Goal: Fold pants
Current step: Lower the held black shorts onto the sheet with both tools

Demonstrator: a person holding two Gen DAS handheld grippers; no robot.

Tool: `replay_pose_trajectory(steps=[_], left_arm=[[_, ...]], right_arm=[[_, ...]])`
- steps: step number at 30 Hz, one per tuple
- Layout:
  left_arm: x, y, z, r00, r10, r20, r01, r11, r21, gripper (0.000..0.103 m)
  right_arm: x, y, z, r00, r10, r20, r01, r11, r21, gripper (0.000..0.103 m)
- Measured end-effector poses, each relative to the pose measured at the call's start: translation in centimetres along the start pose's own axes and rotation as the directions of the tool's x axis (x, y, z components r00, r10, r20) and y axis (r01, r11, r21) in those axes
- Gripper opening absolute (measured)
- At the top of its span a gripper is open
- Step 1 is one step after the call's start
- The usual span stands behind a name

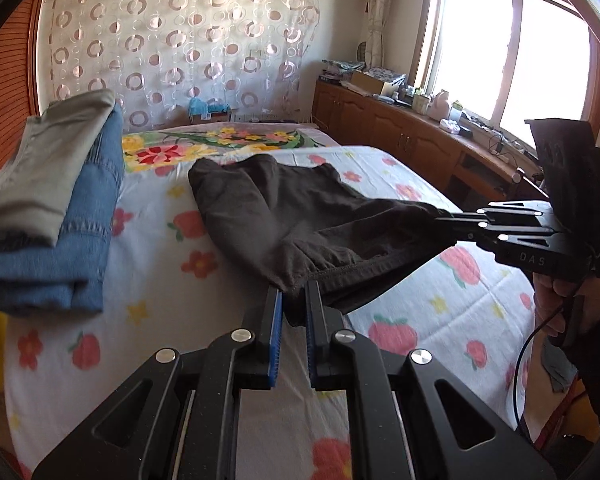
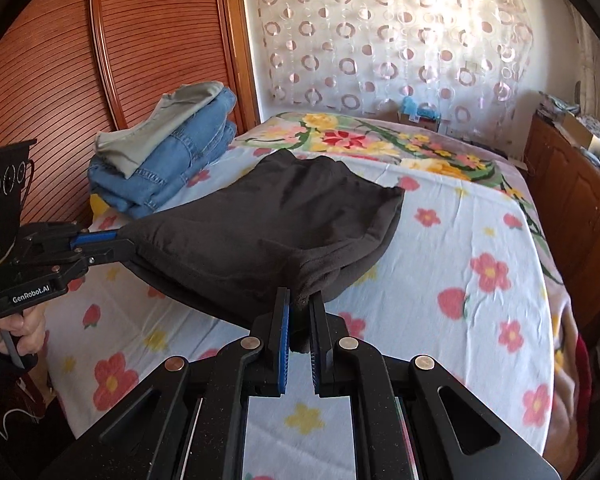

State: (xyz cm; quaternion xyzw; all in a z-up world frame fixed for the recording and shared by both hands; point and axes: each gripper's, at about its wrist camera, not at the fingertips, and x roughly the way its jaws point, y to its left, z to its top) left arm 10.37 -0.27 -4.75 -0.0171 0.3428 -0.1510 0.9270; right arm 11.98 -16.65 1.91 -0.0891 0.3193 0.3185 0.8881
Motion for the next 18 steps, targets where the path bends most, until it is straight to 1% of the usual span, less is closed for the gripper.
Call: replay_pose_trajectory(steps=[3,6,13,18], left_arm=[[-0.2,-0.7,-1.6,1.000,0.015,-0.022,-0.014,1.000,0.016,0.011],[-0.6,-1.1,-2.7,0.999,0.011,-0.039,-0.010,1.000,0.012,0.011],[-1.5,-1.6,-4.6,0.998,0.000,-0.062,0.000,1.000,-0.002,0.011],[-1.7,-2.1,-5.6,0.997,-0.002,-0.078,0.002,1.000,-0.004,0.011]], right_arm=[[0.0,0.1,-0.2,1.000,0.008,-0.013,-0.008,1.000,0.006,0.008],[-0.4,0.2,-0.8,1.000,0.013,-0.017,-0.013,1.000,0.012,0.008],[-0.5,-0.2,-2.0,0.999,0.032,-0.028,-0.031,0.999,0.040,0.008],[-0.4,-0.5,-2.1,0.999,0.038,-0.027,-0.036,0.998,0.057,0.008]])
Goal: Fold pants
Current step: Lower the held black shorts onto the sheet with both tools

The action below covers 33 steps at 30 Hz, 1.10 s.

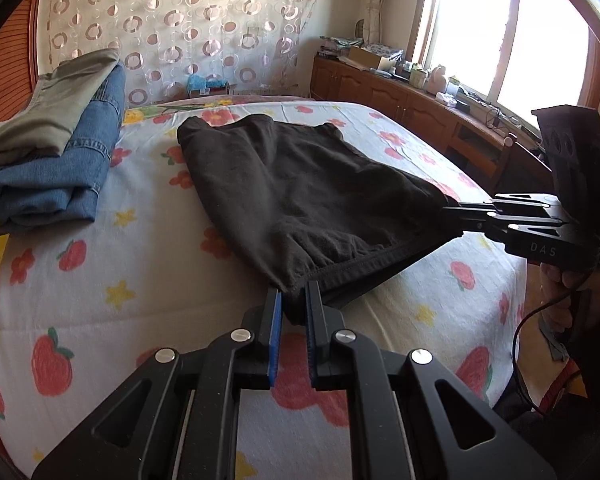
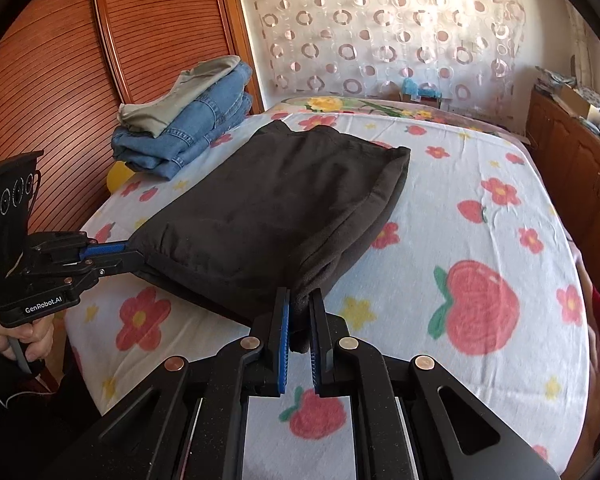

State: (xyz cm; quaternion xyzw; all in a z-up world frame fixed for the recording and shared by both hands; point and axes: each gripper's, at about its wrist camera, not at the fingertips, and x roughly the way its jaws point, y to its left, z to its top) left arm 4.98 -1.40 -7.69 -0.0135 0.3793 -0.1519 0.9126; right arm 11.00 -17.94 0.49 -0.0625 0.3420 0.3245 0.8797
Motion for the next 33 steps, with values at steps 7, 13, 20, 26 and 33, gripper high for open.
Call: replay_pose_trajectory(steps=[7,13,20,26,33], left_arm=[[-0.2,-0.1,-0.5,1.000,-0.005,-0.005,0.005,1.000,0.002,0.011],[0.6,0.0,-0.9,1.000,0.004,-0.022,-0.004,1.000,0.016,0.011],[1.1,0.0,-1.5,0.999,0.005,-0.040,-0.004,1.000,0.010,0.012],[0.1,-0.4,-1.2,1.000,-0.002,-0.017,0.002,1.000,0.021,0.012],[-2.6,-1.2,-0.2,0.999,-0.042,0.032,0.041,0.998,0.040,0.012]], right_arm=[[0.5,-0.1,0.1,1.000,-0.009,0.009,0.009,1.000,0.005,0.008],[1.5,-0.4,-1.0,1.000,-0.003,-0.001,0.004,1.000,0.022,0.008],[2.3,-0.4,-2.3,1.000,0.001,-0.009,-0.001,0.999,0.042,0.008],[1.6,-0.3,-2.4,1.000,0.010,0.006,-0.010,0.999,0.039,0.008],[-0.5,-0.3,-2.5,0.999,0.022,0.041,-0.024,0.999,0.044,0.008]])
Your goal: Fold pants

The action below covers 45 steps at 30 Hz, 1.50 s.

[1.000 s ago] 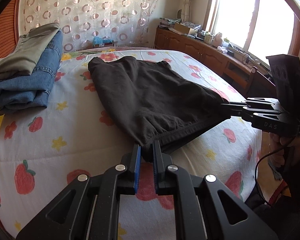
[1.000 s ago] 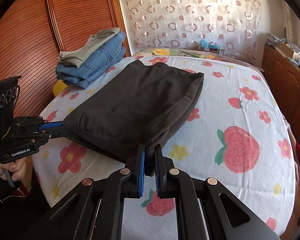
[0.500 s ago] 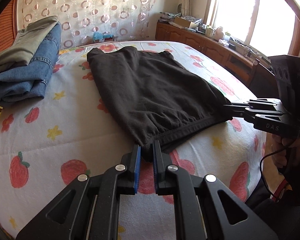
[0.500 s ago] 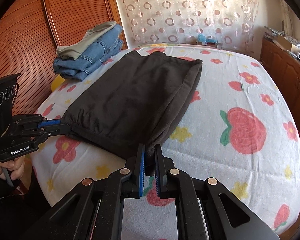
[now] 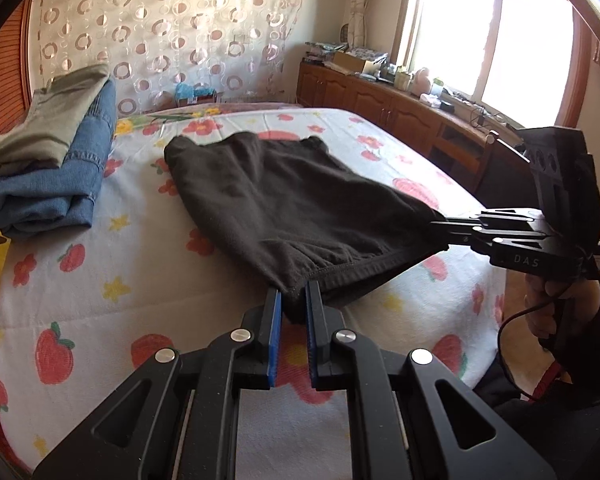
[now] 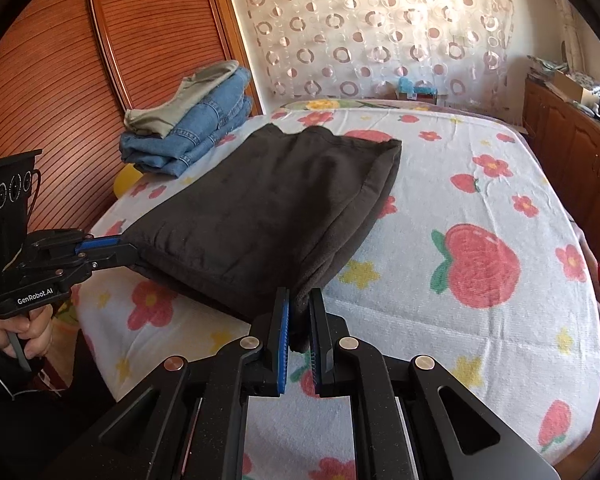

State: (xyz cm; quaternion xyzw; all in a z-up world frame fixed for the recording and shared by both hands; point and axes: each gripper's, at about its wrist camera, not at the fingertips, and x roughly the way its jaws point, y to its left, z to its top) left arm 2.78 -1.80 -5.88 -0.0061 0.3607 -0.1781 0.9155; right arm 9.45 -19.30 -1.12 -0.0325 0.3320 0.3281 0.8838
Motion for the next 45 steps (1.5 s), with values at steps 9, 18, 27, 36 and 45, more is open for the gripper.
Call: replay_pose_trajectory(steps=[9,18,27,36,45], left_arm=[[-2.5,-0.9,1.6,0.998,-0.024,0.059,0.022,0.999,0.029,0.012],[-4.3,-1.3,2.9,0.993,-0.047,0.105,0.043,0.998,0.045,0.012],[-5.9,-1.6,3.8,0.986,-0.064,0.151,0.055,0.997,0.060,0.012],[-3.5,-0.8,3.3,0.993,-0.059,0.105,0.056,0.998,0.034,0.012],[-1.9,-0.3,2.0,0.997,-0.047,0.054,0.046,0.999,0.017,0.012]], right_arm=[[-4.4,0.4,0.1,0.996,0.005,0.084,-0.004,1.000,-0.014,0.008],[-7.3,0.6,0.2,0.990,0.007,0.143,-0.003,1.000,-0.030,0.008],[-9.1,1.1,0.1,0.983,0.022,0.181,-0.013,0.999,-0.051,0.008],[-6.9,0.6,0.1,0.988,0.035,0.148,-0.030,0.999,-0.033,0.005],[-2.6,1.1,-1.9,0.998,0.060,0.009,-0.060,0.998,-0.010,0.005]])
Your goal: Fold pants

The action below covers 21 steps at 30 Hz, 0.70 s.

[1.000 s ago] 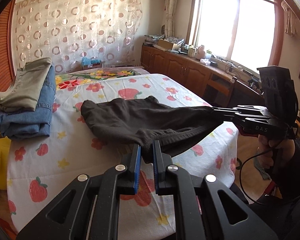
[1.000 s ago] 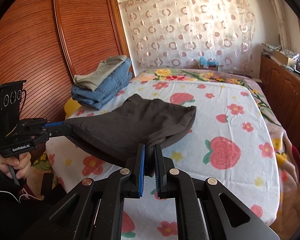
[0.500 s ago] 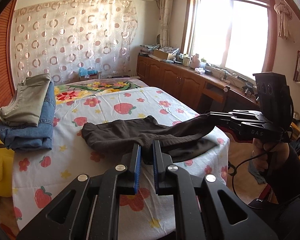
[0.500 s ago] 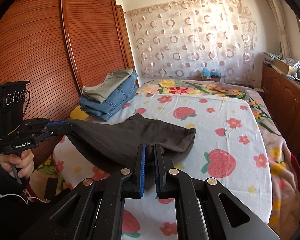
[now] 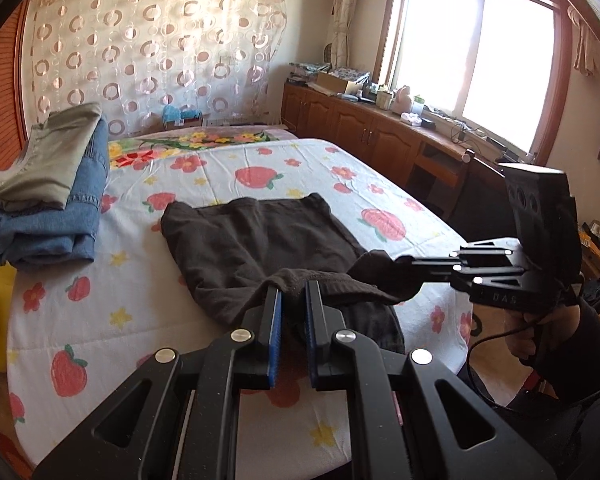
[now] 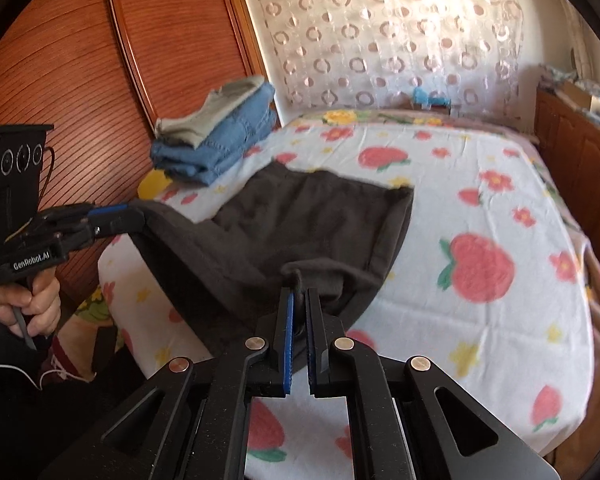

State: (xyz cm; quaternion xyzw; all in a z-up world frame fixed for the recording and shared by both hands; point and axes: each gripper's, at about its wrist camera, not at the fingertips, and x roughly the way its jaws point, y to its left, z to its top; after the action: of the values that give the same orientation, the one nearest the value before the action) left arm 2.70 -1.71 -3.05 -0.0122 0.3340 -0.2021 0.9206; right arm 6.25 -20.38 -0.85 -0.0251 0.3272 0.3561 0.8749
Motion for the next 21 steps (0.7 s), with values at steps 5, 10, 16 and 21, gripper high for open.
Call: replay_pose_trajectory(steps=[5,10,16,21], left_arm=[[0.7,0.4,0.2,1.000,0.002,0.001,-0.002,1.000,-0.016,0.012],[1.6,1.4,2.3,0.999,0.018,0.032,-0.017,0.999,-0.028,0.012],[3.9,2.9,5.9,0.998,0.030,0.064,-0.028,0.999,-0.039,0.012],[5.6,4.3,7.8,0.997,0.041,0.071,-0.036,0.997,-0.063,0.012]], right_arm=[[1.2,-0.1,0.4,1.000,0.000,0.002,0.000,1.000,0.009,0.005],[1.6,-1.0,3.0,0.998,-0.035,0.061,0.035,0.999,0.004,0.005],[3.6,-2.8,6.6,0.989,-0.098,0.106,0.098,0.995,0.012,0.005],[6.5,-3.8,8.8,0.982,-0.155,0.105,0.154,0.988,0.023,0.005]])
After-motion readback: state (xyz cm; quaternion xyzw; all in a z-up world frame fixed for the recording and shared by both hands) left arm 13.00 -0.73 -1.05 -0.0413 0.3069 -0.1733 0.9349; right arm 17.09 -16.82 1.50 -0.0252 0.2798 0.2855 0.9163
